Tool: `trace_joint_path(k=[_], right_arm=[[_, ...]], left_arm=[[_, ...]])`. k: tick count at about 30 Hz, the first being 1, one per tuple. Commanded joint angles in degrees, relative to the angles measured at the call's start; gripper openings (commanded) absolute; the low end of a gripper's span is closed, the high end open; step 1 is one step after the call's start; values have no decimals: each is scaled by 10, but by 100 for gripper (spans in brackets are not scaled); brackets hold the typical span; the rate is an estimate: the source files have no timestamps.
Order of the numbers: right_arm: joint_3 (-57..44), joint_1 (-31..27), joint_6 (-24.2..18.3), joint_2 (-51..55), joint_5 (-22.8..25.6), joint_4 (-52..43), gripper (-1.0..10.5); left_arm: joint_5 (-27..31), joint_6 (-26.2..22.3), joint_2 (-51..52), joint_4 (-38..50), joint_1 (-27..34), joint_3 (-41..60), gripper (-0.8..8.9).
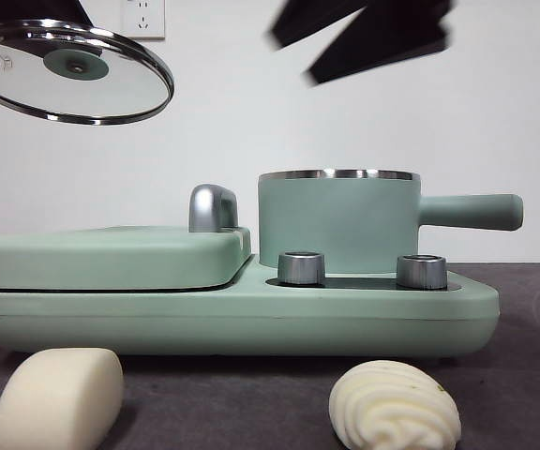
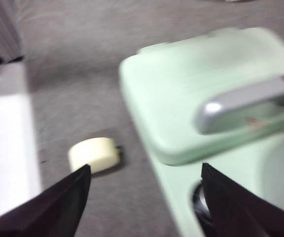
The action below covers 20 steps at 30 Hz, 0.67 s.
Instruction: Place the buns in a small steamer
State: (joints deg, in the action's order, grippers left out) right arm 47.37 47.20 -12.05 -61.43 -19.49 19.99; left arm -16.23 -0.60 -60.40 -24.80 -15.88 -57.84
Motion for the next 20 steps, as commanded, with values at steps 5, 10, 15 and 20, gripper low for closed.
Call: trace_joint_path(k=[5,10,15,20], right_arm=[[8,70,-17,-112,17,-60,363],[8,102,-21,-175,17,-114,390],[8,132,-20,-229,18,-160,397],[8,157,-21,-276,42,-191,403]], left_arm=[[0,2,-1,33,-1,-11,11],[0,2,-1,40,6,-11,11],[0,2,-1,40,14,-11,11],[0,2,-1,39,18,-11,11]])
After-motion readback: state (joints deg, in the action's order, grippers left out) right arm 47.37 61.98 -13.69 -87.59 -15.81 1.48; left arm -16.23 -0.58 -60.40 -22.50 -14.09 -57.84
